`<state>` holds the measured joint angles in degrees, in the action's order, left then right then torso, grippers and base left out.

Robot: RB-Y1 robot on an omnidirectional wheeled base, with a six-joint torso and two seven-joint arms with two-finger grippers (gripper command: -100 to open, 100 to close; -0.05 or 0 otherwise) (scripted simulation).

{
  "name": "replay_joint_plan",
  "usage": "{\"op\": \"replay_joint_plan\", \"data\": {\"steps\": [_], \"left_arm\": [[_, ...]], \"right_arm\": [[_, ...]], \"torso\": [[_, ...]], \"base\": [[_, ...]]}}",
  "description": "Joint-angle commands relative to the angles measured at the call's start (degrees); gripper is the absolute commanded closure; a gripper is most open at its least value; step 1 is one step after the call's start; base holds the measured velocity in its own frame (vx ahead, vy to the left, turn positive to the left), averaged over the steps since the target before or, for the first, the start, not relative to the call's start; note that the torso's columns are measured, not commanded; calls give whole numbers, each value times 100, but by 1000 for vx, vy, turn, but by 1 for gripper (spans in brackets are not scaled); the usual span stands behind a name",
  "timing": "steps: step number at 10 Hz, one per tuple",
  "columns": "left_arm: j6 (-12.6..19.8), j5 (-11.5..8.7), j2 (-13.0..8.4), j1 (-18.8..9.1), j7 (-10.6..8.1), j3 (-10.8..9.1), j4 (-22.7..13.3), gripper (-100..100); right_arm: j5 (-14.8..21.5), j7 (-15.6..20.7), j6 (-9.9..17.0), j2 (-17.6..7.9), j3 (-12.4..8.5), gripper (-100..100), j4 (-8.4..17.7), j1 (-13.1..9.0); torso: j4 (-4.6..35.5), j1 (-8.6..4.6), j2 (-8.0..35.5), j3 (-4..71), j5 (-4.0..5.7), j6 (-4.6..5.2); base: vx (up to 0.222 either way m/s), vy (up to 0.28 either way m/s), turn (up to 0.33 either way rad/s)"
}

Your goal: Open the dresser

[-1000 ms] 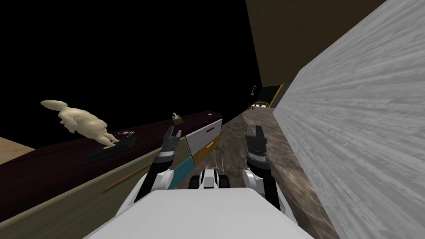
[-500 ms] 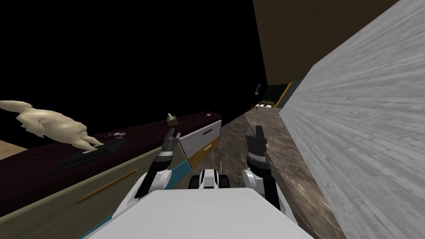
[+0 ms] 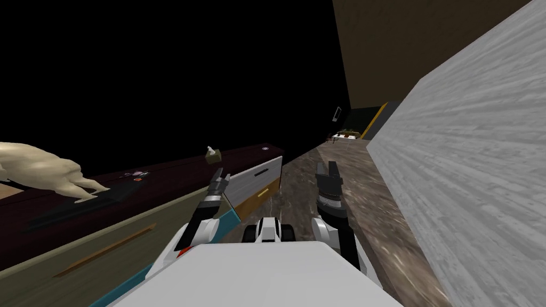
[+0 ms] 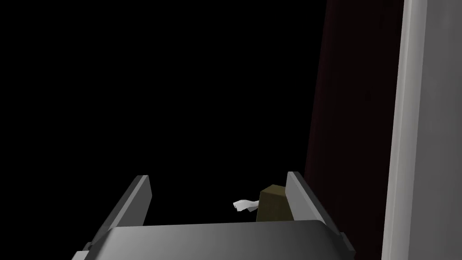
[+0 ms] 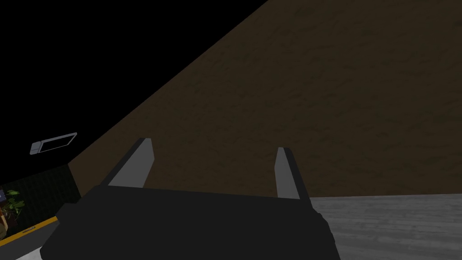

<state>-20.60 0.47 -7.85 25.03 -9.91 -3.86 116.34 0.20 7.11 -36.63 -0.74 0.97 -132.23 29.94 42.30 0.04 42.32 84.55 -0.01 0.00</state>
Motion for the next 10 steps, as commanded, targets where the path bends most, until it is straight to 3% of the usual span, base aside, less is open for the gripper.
{"op": "replay_joint_plan", "data": {"steps": [1, 10], "left_arm": [[107, -105, 2, -38, -12, -113, -236, -100], [521, -537, 57, -270, -88, -597, -1301, -100]], "right_arm": [[0, 0, 0, 0, 0, 0, 0, 0], [0, 0, 0, 0, 0, 0, 0, 0]], "torso": [[-1, 4, -4, 3, -1, 0], [1, 6, 3, -2, -2, 0]], "base": [[115, -146, 85], [108, -178, 97]]}}
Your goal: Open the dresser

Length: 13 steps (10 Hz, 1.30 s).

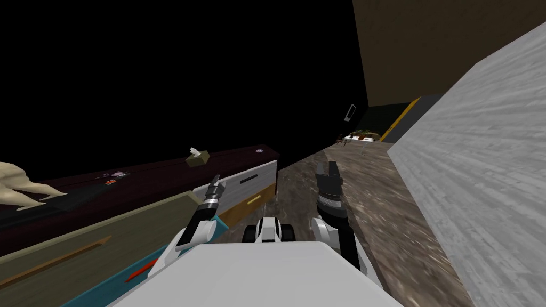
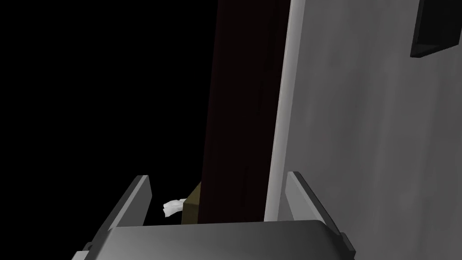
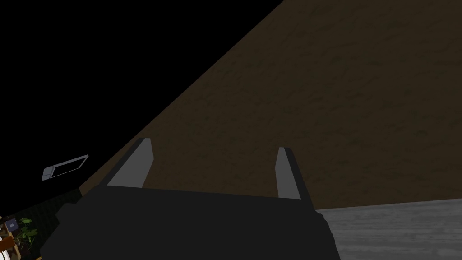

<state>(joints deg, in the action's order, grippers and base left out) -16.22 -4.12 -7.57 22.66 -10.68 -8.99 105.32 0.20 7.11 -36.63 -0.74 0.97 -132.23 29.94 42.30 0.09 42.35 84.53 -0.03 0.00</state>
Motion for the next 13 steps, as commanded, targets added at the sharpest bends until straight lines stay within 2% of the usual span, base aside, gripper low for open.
{"op": "replay_joint_plan", "data": {"steps": [1, 9, 11, 12, 13], "left_arm": [[131, -126, 42, -61, -19, -138, -325, -100], [476, -484, 144, -255, -80, -539, -1218, -100], [560, -573, 347, -300, -97, -640, -1426, -100], [520, -549, 260, -322, -93, -616, -1408, -100], [531, -555, 272, -322, -97, -620, -1418, -100]], "right_arm": [[0, 0, 0, 0, 0, 0, 0, 0], [0, 0, 0, 0, 0, 0, 0, 0], [0, 0, 0, 0, 0, 0, 0, -1], [0, 0, 0, -1, 0, 0, 0, 0], [0, 0, 0, -1, -1, 0, 0, -1]], "torso": [[-1, -10, -1, 1, 2, 1], [-3, -21, -13, 8, 5, 0], [-1, 1, -2, 2, 1, 0], [-1, 9, -3, 2, -3, 0], [1, 25, 6, -2, -6, 1]], "base": [[78, -175, 103], [85, -187, 94], [67, -156, 88], [33, -67, 25], [7, -15, -4]]}}
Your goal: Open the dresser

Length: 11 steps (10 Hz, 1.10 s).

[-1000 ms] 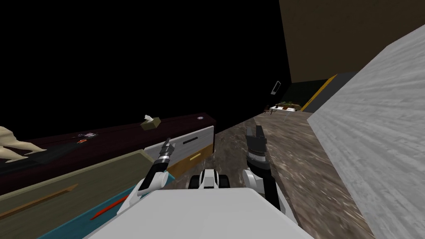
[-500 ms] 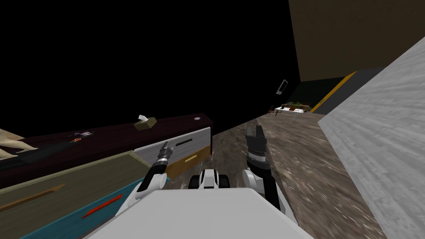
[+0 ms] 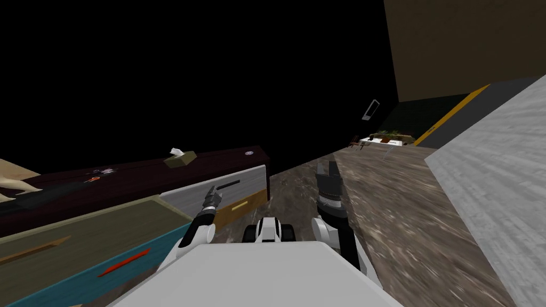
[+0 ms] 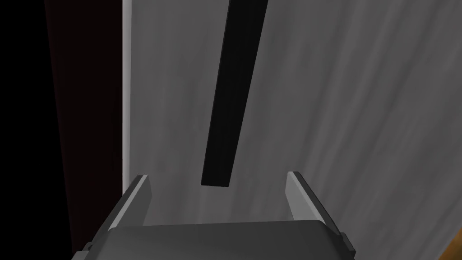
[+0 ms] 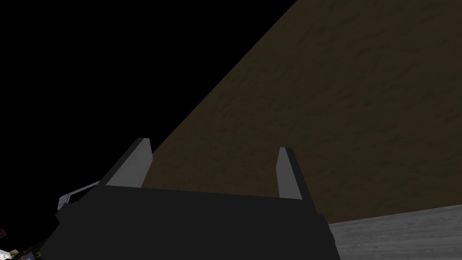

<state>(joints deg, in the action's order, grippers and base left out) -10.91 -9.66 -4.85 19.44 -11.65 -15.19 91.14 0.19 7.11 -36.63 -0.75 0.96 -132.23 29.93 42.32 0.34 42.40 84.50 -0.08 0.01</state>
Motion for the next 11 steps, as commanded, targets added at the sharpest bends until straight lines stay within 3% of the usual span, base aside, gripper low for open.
{"op": "replay_joint_plan", "data": {"steps": [1, 6, 7, 11], "left_arm": [[-1, 1, 0, -1, 0, 1, 1, 100], [75, 1, -16, 160, -17, 37, 233, 100], [204, -24, -145, 156, -36, -8, 316, -100], [434, -61, -78, 121, -59, -80, 385, -100]], "right_arm": [[0, 0, 0, -1, -1, 0, 0, 0], [0, 0, 1, 1, 1, 0, 1, -3], [0, 0, 1, 0, 0, 0, 1, -2], [0, 0, -1, -1, -1, 0, 0, 2]], "torso": [[1, -1, 3, -3, -1, -1], [1, -42, 2, -2, 11, -1], [-9, -12, -40, 21, 3, -1], [-5, -26, -16, 9, 6, -1]], "base": [[4, -5, 1], [-146, -84, 11], [78, -13, -13], [165, 34, -7]]}}
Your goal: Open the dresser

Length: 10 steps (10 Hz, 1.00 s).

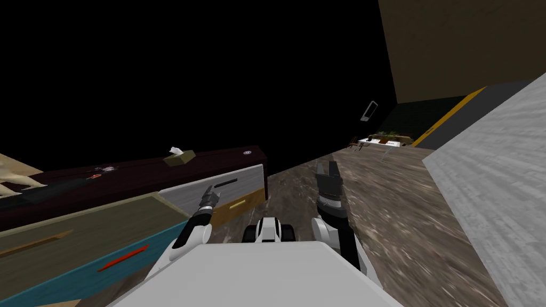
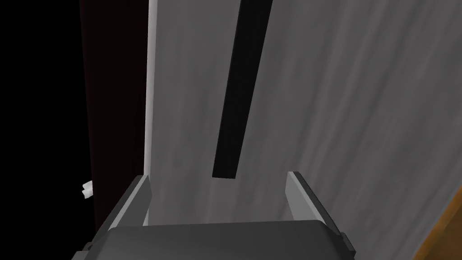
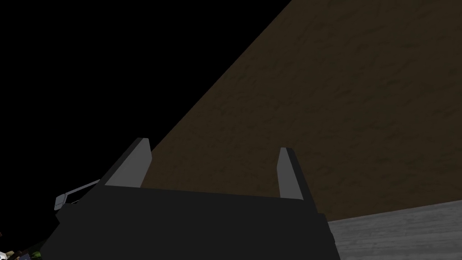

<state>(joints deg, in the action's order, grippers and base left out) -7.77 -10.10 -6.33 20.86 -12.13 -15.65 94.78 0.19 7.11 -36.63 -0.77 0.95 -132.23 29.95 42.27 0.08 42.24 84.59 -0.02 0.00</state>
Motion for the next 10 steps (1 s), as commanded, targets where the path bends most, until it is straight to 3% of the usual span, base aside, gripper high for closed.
{"op": "replay_joint_plan", "data": {"steps": [1, 3, 4, 10], "left_arm": [[67, -11, 35, -15, -8, -21, 12, -100], [101, -16, 39, -31, -11, -36, 20, -100], [107, -16, 38, -34, -11, -39, 22, 100], [186, -24, 49, 136, -29, 23, 195, 100]], "right_arm": [[0, 0, 0, 0, 0, 0, 0, 0], [0, 0, 1, 0, 0, 0, 0, -2], [0, 0, 1, 1, 1, 0, 1, -2], [0, 0, 1, 2, 2, 0, 1, -5]], "torso": [[5, -6, 14, -10, 1, 0], [8, -4, 22, -16, 2, 1], [5, -11, 22, -12, 2, 0], [27, -29, 41, -19, 26, -8]], "base": [[80, 23, -3], [85, 48, -12], [10, 6, 1], [-132, -68, 6]]}}
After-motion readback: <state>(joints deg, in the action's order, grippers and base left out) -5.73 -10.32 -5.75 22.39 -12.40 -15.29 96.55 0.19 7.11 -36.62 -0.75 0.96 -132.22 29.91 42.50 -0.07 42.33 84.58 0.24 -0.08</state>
